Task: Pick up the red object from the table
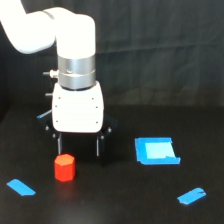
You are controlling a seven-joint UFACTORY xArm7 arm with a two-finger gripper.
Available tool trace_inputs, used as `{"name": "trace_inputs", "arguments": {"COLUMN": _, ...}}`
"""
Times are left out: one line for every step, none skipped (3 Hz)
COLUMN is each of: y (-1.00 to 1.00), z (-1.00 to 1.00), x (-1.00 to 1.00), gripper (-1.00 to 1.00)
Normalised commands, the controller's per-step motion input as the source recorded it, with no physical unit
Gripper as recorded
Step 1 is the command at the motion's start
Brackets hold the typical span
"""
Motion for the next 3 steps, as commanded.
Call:
{"name": "trace_inputs", "arguments": {"y": -0.7, "z": -0.07, "x": -0.06, "gripper": 0.86}}
{"name": "trace_inputs", "arguments": {"y": -0.64, "z": -0.18, "x": -0.04, "gripper": 0.78}}
{"name": "trace_inputs", "arguments": {"y": -0.21, "z": -0.21, "x": -0.01, "gripper": -0.04}}
